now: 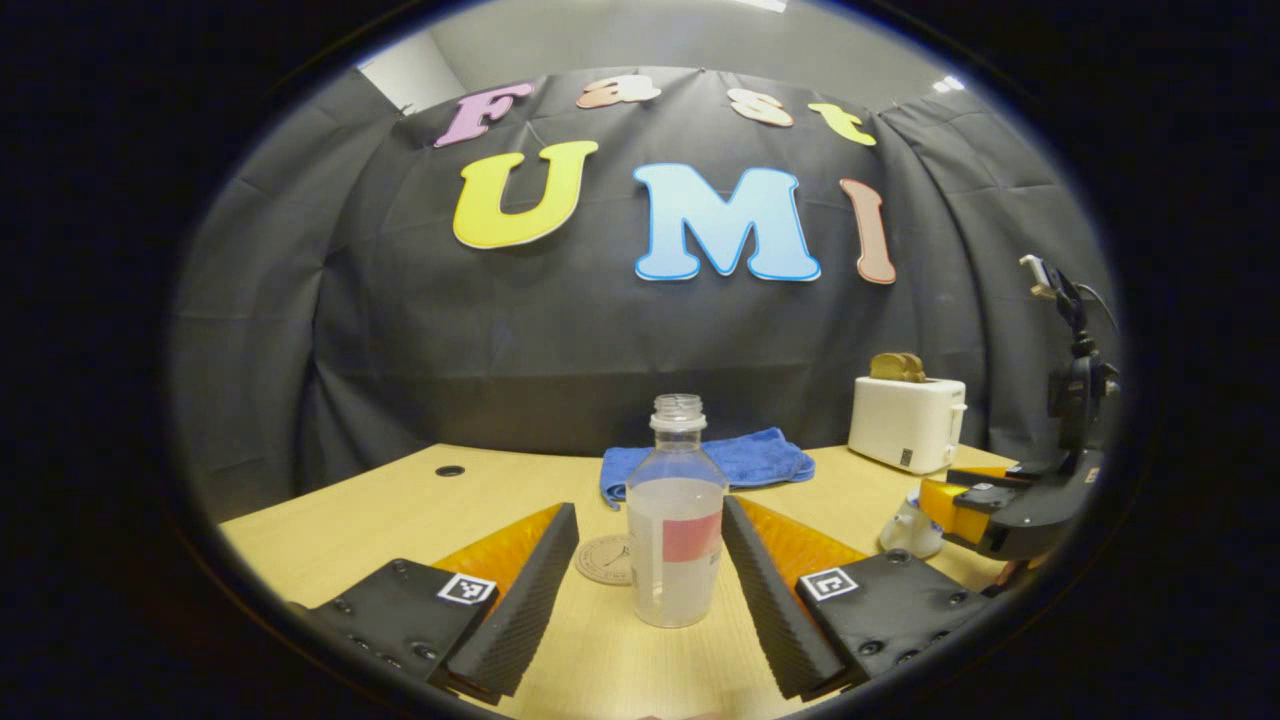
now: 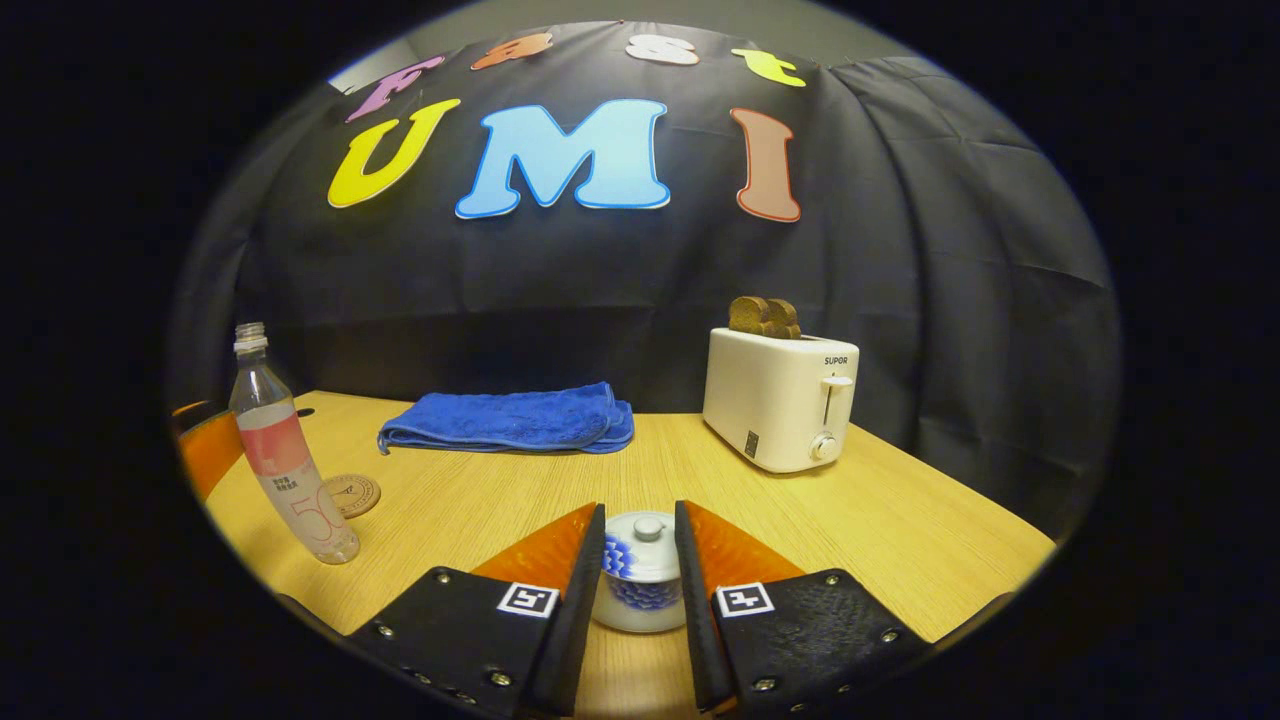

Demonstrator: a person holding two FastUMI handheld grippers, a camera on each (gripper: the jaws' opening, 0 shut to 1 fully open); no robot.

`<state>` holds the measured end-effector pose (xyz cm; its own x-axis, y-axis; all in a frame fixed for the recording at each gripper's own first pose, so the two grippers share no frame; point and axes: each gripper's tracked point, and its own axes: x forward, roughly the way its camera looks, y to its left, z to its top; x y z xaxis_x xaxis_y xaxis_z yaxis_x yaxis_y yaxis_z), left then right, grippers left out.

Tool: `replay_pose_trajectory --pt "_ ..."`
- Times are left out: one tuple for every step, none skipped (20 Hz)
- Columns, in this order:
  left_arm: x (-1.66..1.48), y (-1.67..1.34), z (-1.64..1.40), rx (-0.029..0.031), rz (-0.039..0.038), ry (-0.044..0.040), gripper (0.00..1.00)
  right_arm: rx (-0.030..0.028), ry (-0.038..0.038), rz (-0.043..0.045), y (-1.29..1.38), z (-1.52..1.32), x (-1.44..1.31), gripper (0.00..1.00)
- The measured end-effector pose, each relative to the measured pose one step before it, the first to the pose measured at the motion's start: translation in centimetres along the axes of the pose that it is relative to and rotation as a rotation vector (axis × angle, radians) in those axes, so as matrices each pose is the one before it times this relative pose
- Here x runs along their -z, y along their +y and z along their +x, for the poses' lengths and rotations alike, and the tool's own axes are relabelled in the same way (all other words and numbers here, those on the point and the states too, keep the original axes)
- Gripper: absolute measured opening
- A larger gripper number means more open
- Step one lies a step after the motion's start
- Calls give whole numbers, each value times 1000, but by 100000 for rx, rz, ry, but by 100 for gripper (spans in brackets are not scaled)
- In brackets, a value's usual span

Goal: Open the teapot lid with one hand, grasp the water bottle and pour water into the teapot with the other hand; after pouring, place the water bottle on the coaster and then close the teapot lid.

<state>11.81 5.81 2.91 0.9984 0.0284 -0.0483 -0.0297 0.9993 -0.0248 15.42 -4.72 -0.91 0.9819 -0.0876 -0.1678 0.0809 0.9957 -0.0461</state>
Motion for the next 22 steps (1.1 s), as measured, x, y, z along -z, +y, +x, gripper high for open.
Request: replay_pose_trajectory --pt "-54 31 9 47 -74 239 100 4215 74 467 -806 -1742 -771 41" --pt "62 -98 -67 39 -130 261 100 -740 541 1084 66 1928 633 8" --pt "-37 23 -64 -179 -176 99 100 -311 -367 -1549 -18 157 117 10" --pt "69 -35 -105 26 -294 -180 100 -329 84 -1418 119 -6 20 10" --pt "-150 31 -11 159 -122 -131 100 -380 -457 -314 84 -63 -167 10" --pt "-113 -25 -55 -33 110 -26 100 -449 -393 -132 -34 -54 -61 10" --pt "199 -45 -26 32 174 106 100 31 112 -383 -9 122 20 10" --pt "142 -136 -3 208 70 127 100 -182 -364 -732 42 -57 -129 10" --pt "12 -99 142 256 158 224 100 -190 -222 -191 49 -29 -75 10" --pt "61 -111 108 -18 351 336 100 -318 -644 304 24 -92 -274 10" --pt "71 22 -68 -135 227 44 100 -185 -1093 245 -22 -154 -273 10" --pt "-75 -73 -58 138 76 -31 100 266 -1274 40 -82 -137 -479 10" --pt "96 -171 -4 212 65 -82 100 223 -1315 -288 -142 -211 -322 10" --pt "-48 -161 31 240 140 -9 100 209 -1115 -236 -132 -218 -400 10" --pt "-8 -181 -34 311 80 -159 100 -184 -918 -22 -107 -219 -247 10" --pt "-44 -203 39 303 248 -77 100 -541 -1044 92 -55 -529 -504 10" --pt "-20 -130 40 180 586 -279 100 -595 -910 282 -13 -566 -363 10" --pt "60 -142 12 -11 485 -265 100 -489 -1379 519 -50 -695 -501 10" --pt "187 -143 119 -3 338 291 100 -270 -1451 320 -74 -670 -443 10" --pt "475 -81 179 -445 110 968 100 -301 -1414 190 -59 -638 -284 10" --pt "389 50 172 -418 -481 468 100 -293 -1491 147 -88 -469 -294 10" --pt "278 -143 154 113 -850 450 100 -92 -1579 -1276 13 -463 -262 10"
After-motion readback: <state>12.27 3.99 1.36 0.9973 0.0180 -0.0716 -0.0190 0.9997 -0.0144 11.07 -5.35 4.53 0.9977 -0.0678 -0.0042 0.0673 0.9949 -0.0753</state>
